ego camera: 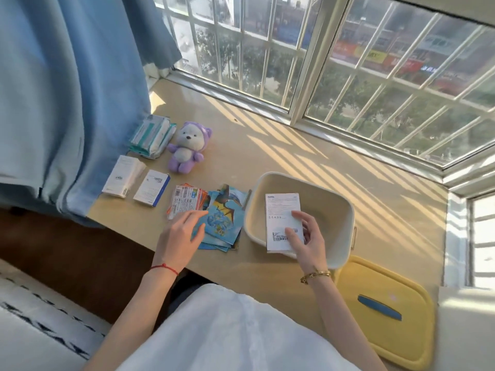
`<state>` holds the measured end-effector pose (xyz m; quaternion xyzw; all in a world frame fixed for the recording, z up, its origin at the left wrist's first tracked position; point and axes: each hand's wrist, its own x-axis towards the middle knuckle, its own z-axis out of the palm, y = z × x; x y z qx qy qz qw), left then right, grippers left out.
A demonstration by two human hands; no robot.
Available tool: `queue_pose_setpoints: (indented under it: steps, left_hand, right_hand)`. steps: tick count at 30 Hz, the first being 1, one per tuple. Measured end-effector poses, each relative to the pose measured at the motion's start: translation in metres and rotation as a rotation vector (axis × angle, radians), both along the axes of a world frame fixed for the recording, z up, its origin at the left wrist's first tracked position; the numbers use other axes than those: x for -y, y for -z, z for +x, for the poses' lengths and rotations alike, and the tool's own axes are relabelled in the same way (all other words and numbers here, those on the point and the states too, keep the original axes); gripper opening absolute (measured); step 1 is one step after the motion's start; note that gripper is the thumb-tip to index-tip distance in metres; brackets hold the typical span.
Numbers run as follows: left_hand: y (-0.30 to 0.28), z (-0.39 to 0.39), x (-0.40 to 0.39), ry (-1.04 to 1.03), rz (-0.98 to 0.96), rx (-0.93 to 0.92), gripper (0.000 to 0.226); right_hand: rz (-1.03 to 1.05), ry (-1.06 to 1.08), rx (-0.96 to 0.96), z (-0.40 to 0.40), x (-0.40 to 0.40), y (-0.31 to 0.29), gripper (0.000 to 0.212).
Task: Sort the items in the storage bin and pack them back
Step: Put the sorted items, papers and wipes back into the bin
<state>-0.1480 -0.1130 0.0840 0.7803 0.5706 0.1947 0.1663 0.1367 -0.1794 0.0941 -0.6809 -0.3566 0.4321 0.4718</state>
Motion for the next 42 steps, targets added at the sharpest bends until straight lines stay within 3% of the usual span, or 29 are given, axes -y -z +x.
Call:
queue_pose_setpoints:
  steps: [6,14,21,33,42]
  left_hand:
    - [0.003,-0.090,-0.051,-0.009,-0.012,-0.007,0.030]
    - [-0.002,-0.249,-0.144,0.056,0.036,-0.069,0.029]
    - [-0.003,-0.351,-0.195,0.122,-0.037,-0.062,0.029]
    - [0.048,-0.379,-0.253,0.112,-0.096,-0.100,0.031]
    - [0.087,-0.372,-0.276,0.086,-0.130,-0.094,0.031]
  right_hand:
    - [0.035,-0.006,0.018,-0.088,-0.050,0.005,0.035]
    - [0.009,0.108,0.026,-0.270,-0.124,0.031,0.037]
    - [-0.070,0.172,0.022,-0.375,-0.169,0.050,0.036]
    - [-0.269,0.025,0.148,-0.414,-0.268,0.147,0.045]
    - [-0.404,-0.059,0.269,-0.422,-0.286,0.201,0.050]
